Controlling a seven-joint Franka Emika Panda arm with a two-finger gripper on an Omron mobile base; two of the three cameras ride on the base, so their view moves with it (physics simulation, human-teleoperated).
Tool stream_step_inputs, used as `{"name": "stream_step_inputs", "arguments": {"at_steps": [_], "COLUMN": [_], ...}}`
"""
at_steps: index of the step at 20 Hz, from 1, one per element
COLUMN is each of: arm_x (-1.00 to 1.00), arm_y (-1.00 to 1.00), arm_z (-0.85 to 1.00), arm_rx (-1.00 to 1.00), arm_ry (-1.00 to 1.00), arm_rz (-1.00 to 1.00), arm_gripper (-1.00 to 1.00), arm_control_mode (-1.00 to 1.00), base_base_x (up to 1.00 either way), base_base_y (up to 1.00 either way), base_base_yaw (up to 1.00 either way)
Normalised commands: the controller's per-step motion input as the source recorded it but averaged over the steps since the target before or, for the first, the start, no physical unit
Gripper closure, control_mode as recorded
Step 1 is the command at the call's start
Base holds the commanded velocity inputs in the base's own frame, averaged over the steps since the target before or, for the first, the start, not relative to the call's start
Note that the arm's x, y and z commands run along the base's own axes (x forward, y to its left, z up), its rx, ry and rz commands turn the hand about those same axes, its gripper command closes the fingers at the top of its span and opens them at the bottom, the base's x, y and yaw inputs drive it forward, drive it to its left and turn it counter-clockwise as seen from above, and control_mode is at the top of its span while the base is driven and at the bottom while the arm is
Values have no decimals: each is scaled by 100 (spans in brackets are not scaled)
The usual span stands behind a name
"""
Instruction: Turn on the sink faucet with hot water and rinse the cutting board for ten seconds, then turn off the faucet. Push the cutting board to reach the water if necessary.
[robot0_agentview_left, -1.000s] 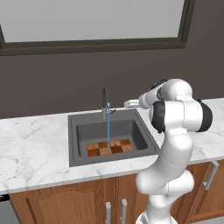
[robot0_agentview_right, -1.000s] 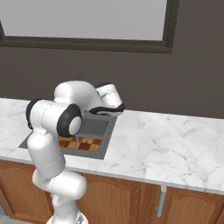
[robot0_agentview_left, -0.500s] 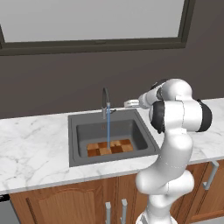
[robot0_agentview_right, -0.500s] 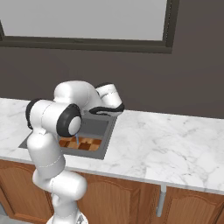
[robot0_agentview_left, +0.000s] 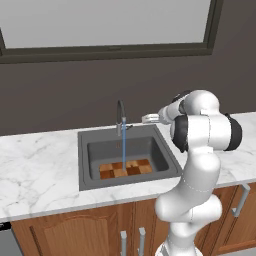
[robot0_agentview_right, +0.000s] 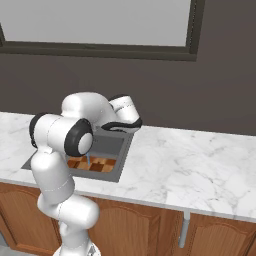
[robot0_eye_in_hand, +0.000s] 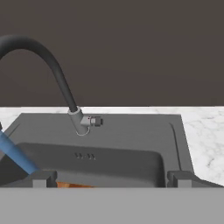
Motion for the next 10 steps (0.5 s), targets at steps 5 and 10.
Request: {"name": "stream_step_inputs", "arguments": {"at_steps": [5,10], "arm_x": [0,0], "arm_y": [0,0], "arm_z": [0,0], "arm_rx": [0,0], "arm_ry": [0,0], "arm_rz": [0,0], "arm_gripper": [-100,-100], "arm_control_mode": [-100,-100], "base_base_x": [0,0], "base_base_y": [0,0], "base_base_yaw": [0,0]}}
